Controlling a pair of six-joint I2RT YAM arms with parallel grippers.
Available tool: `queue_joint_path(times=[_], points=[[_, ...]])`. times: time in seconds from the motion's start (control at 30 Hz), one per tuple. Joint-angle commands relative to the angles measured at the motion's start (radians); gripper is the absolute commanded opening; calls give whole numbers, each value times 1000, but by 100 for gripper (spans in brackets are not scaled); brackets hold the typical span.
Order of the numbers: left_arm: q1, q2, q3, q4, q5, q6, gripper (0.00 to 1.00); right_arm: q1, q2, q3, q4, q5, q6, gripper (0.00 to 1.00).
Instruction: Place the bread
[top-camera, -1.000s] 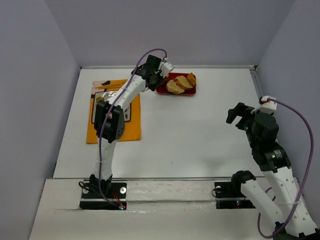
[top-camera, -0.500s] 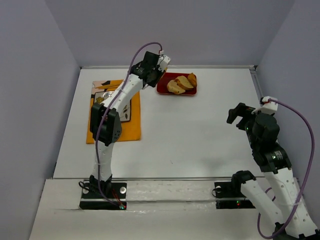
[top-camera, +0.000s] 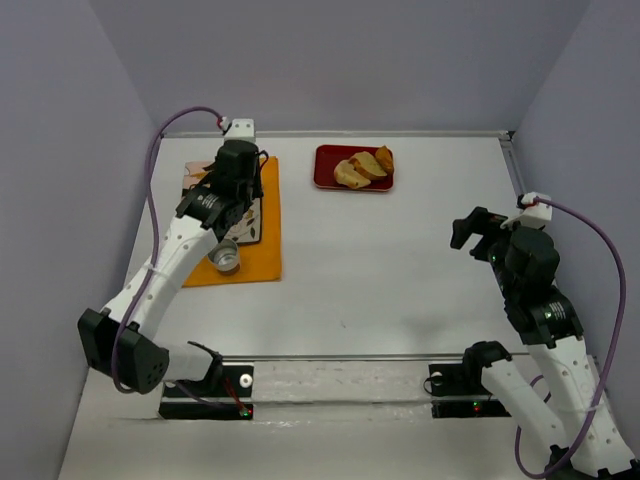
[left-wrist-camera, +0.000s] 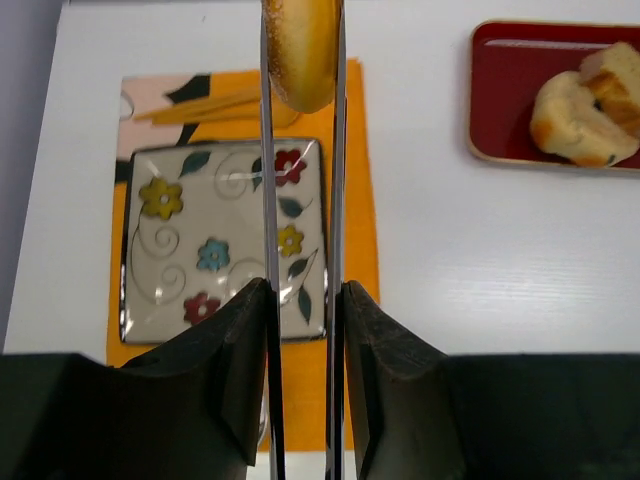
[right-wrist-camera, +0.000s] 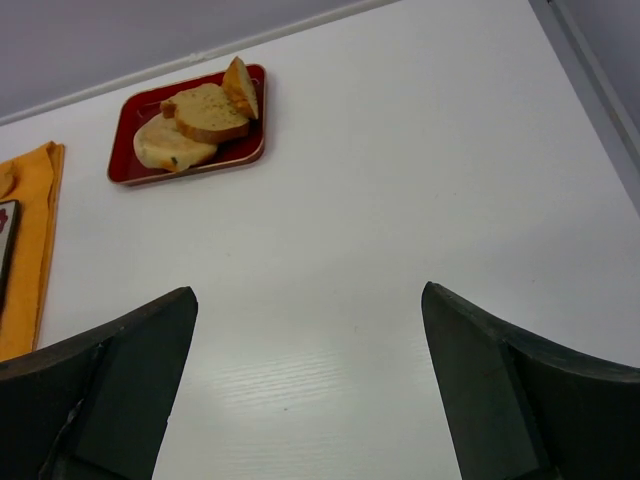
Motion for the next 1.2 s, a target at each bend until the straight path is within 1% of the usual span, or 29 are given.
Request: queue_joint_path(times=[0.0, 0.03, 0.1, 0.2, 0.37, 0.47, 0.57, 0.7, 0.77, 0.8, 0.83, 0.87, 0.93, 1.07, 1.17], points=[[35, -127, -157, -37, -154, -240, 14, -1, -9, 1, 31, -47, 5, 100], [41, -140, -197, -53, -169, -259, 14, -1, -5, 1, 29, -53, 4, 100], [67, -140, -222, -105, -201, -315, 14, -1, 1, 3, 31, -64, 4, 100], [98, -111, -257, -145, -236, -354, 14, -1, 7, 3, 32, -72, 4, 100], [176, -48, -277, -128, -220, -351, 15, -1, 14, -4, 34, -69, 2, 100], [190, 22, -257, -134, -224, -346, 16, -1, 12, -7, 34, -58, 2, 100], [190, 89, -246, -134, -197, -336, 18, -1, 7, -7, 32, -50, 1, 100], [190, 132, -242, -117, -172, -323, 20, -1, 7, -7, 32, -46, 1, 100], [190, 133, -243, -101, -151, -313, 25, -1, 7, -7, 32, -44, -1, 100], [190, 133, -245, -91, -138, -311, 33, -1, 7, -7, 34, -44, -1, 100], [190, 132, -245, -88, -132, -308, 36, -1, 7, -7, 34, -44, -1, 100], [190, 132, -245, -85, -125, -303, 45, -1, 7, -5, 34, -43, 1, 100], [190, 129, -246, -76, -103, -299, 46, -1, 7, -7, 32, -43, -1, 100], [190, 110, -246, -59, -77, -289, 51, -1, 11, -8, 34, -40, -1, 100], [190, 87, -245, -42, -51, -277, 57, -1, 8, -7, 34, -37, 2, 100]])
